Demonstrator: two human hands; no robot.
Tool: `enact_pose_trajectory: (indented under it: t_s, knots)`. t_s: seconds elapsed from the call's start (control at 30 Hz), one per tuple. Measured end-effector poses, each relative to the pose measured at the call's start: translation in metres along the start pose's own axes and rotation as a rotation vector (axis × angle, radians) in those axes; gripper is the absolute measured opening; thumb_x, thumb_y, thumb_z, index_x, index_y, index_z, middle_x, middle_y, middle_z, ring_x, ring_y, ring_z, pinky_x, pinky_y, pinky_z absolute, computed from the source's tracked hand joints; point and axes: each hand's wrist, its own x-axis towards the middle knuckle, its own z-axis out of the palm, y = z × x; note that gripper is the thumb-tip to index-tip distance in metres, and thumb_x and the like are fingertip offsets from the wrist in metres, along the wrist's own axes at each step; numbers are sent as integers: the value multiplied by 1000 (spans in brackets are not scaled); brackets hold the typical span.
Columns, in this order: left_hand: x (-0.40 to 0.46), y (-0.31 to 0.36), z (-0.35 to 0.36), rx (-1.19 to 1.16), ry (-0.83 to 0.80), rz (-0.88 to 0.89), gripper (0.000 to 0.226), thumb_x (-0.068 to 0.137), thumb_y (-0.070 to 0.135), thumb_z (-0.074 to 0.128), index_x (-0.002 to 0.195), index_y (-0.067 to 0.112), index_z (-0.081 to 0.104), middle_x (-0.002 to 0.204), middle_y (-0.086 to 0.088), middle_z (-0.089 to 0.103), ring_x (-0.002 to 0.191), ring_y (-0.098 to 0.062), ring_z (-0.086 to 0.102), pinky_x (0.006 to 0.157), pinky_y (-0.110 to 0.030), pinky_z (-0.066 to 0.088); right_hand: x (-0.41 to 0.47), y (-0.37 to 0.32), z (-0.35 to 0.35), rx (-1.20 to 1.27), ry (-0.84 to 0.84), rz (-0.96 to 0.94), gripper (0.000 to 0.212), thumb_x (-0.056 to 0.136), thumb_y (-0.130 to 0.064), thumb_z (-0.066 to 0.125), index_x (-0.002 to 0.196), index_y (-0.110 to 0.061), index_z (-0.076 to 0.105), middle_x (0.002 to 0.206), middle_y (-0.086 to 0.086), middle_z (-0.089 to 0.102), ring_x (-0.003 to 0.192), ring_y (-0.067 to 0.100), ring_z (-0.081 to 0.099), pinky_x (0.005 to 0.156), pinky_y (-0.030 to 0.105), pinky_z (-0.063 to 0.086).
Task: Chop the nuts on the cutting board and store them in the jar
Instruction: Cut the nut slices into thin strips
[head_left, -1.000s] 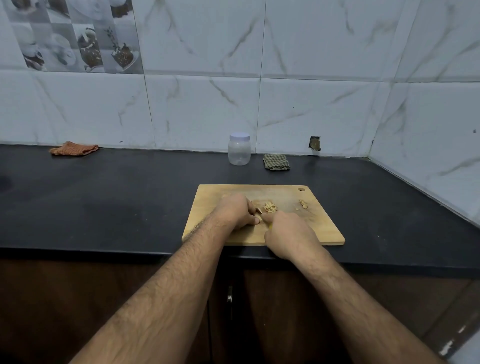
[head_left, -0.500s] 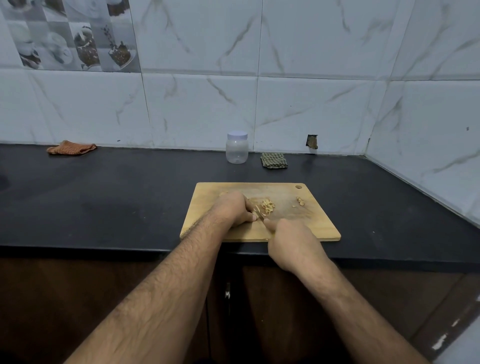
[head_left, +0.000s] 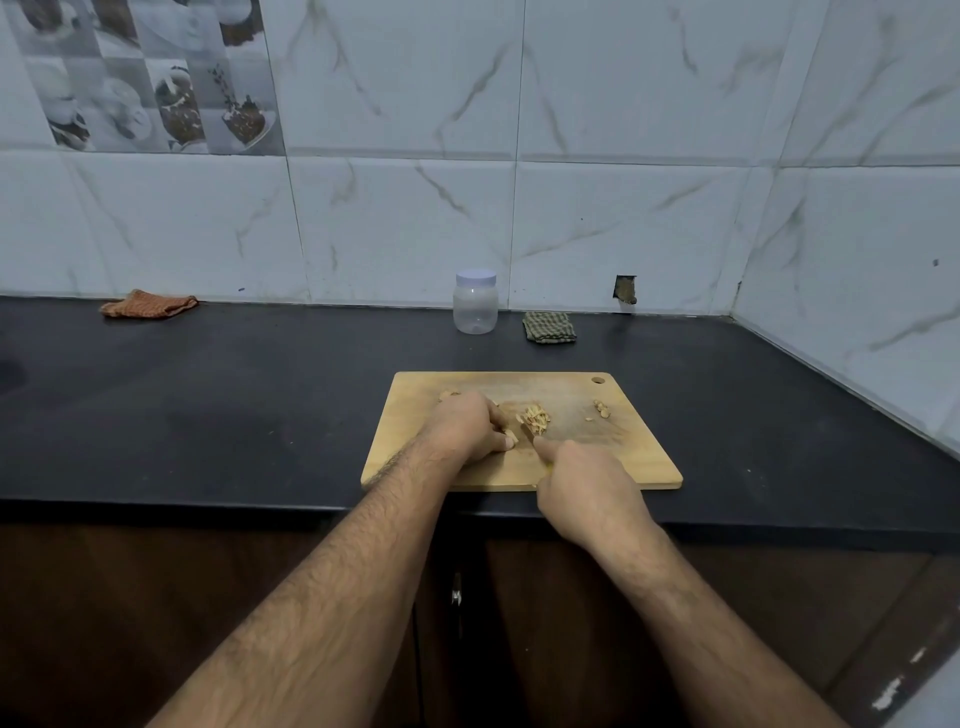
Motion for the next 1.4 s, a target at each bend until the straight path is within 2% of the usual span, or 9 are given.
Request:
enact_pose_trajectory:
  t_s: [0.17,0.4,0.67,0.73,0.83,1.0,1.17,1.3,1.4]
  knots:
    - [2,-1,2,-11,13,-8,34,85,34,75,118,27,71,117,3,70,110,-14,61,92,-25,48,11,-8,0,12,-9,-18,69,92,-7,48,153,-35,32,133,4,60,120,24,55,91,35,52]
    - [3,-1,1,55,-13,14,30,87,36,72,116,28,72,124,7,67,117,-16,57,98,-29,47,20,-13,-2,-27,-52,-32,60,93,-9,47,148,-32,42,136,4,59,122,23,55,96,35,49]
    - [3,1,-2,91,-25,27,33,89,35,70,121,27,70,127,6,66,119,-16,55,98,-29,47,24,-19,-2,-63,-69,-39,51,92,-7,46,138,-30,53,125,4,62,113,24,57,84,33,48]
    - [3,1,-2,101,-29,32,31,90,34,69,120,28,71,126,7,67,118,-15,56,96,-28,48,24,-21,-2,-76,-73,-43,45,92,-7,45,130,-28,57,117,5,63,103,24,58,75,32,44]
    - [2,2,-2,95,-25,30,29,89,35,70,117,28,72,122,6,68,115,-15,57,94,-28,48,22,-21,-2,-82,-66,-46,44,91,-6,46,128,-26,59,110,4,64,90,22,52,71,32,44]
    - [0,3,-3,76,-22,25,33,90,35,69,122,28,69,127,4,66,120,-16,56,98,-28,46,4,-12,0,-58,-73,-35,64,90,-5,46,147,-33,42,126,7,60,113,25,56,84,34,51]
    - [0,2,-1,66,-7,18,30,89,34,70,118,26,72,123,3,68,119,-17,56,98,-28,46,-9,-2,3,-56,-42,-34,64,91,-4,47,147,-34,41,130,4,60,117,23,56,90,36,51]
    - [0,1,1,63,5,27,32,90,35,69,121,26,70,124,2,67,123,-17,53,98,-27,44,-13,1,4,-67,-19,-41,54,90,-5,50,135,-33,51,118,0,63,107,22,59,84,36,53]
    - [1,2,1,67,3,23,33,91,34,69,123,27,69,126,2,66,122,-17,54,95,-26,44,-10,-1,4,-66,-17,-37,58,91,-6,48,142,-33,47,124,2,63,113,23,58,88,36,53]
